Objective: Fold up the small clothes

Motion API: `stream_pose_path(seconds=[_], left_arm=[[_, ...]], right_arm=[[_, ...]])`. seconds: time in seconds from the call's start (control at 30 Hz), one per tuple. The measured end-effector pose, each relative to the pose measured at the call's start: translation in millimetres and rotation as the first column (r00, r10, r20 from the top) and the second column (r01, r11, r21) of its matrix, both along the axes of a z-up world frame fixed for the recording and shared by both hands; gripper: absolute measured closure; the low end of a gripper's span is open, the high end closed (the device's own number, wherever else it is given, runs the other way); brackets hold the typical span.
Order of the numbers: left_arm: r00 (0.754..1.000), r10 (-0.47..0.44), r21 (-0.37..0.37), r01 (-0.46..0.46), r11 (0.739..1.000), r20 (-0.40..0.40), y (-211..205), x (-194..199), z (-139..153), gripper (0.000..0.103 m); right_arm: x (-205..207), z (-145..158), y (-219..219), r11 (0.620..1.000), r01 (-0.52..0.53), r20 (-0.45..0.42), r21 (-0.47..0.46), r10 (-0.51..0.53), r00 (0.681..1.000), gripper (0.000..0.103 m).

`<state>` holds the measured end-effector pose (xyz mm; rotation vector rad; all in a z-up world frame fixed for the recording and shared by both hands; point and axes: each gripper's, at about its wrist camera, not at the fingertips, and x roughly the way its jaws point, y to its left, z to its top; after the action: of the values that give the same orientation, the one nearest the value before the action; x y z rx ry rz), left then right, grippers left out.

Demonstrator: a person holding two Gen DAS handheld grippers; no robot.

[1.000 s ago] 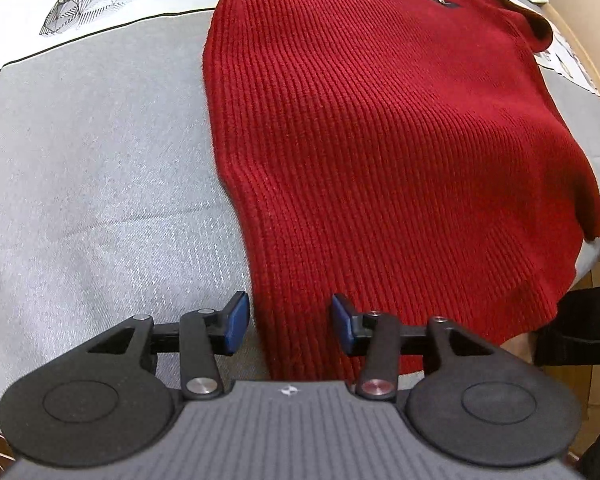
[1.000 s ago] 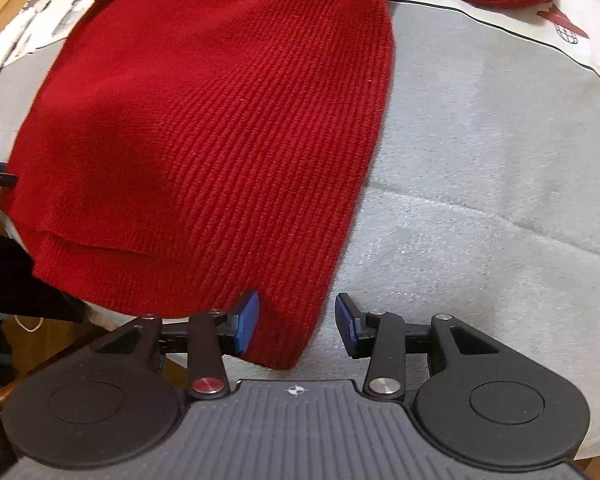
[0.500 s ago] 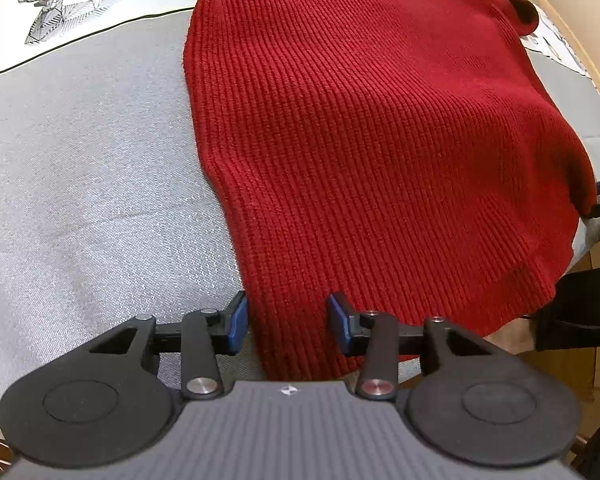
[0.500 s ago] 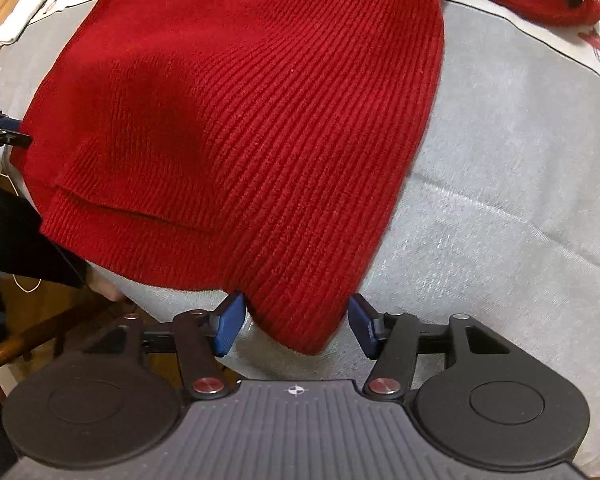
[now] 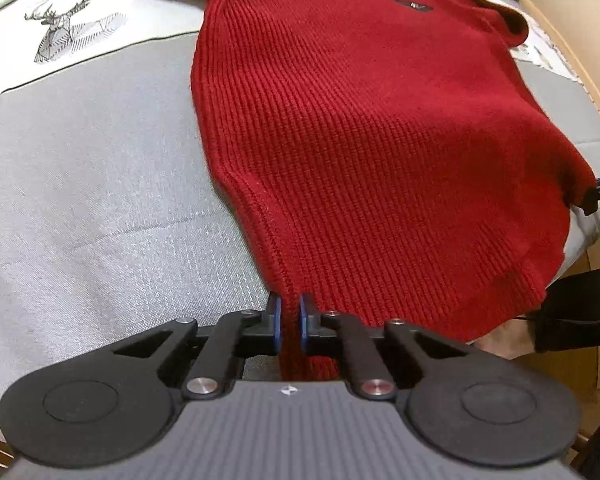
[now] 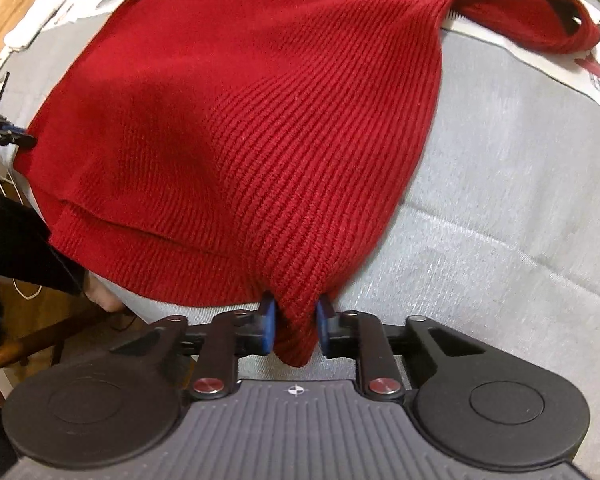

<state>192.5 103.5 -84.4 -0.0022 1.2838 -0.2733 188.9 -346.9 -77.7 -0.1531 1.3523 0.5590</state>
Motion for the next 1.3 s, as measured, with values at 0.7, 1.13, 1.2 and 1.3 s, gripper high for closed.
stream_pose_path(seconds=[0.7,1.13,1.2,1.3], left_arm=[[0.995,0.096,0.071,-0.094,0.993,-0.024,13.6,13.7,-11.0,0.076],[1.0,0.004,0.125,0.0,0.992,-0.03,-4.2,18.2,-7.8,0.087],[1.0,0.022,0.127,-0.022,0.992,-0.001,-2.2,18.1,-3.9,0.07],[0.997,0.066,0.146,-0.072,0.987,0.05,2.0,18.4,2.3,0.05]], right_arm=[[-10.8,-2.1,-35.1,0.991,0.136,-0.008,0.012,-0.135,0.991,0.058],[5.0,-22.0,-14.8,0.986,0.083,0.023,-0.146,-0.081,0.996,0.048],[6.2,-17.1,-15.1,0.987,0.103,0.042,-0.123,-0.099,0.994,0.048],[10.1,4.7,-24.7,0.982,0.183,0.105,-0.054,-0.176,0.979,0.048]])
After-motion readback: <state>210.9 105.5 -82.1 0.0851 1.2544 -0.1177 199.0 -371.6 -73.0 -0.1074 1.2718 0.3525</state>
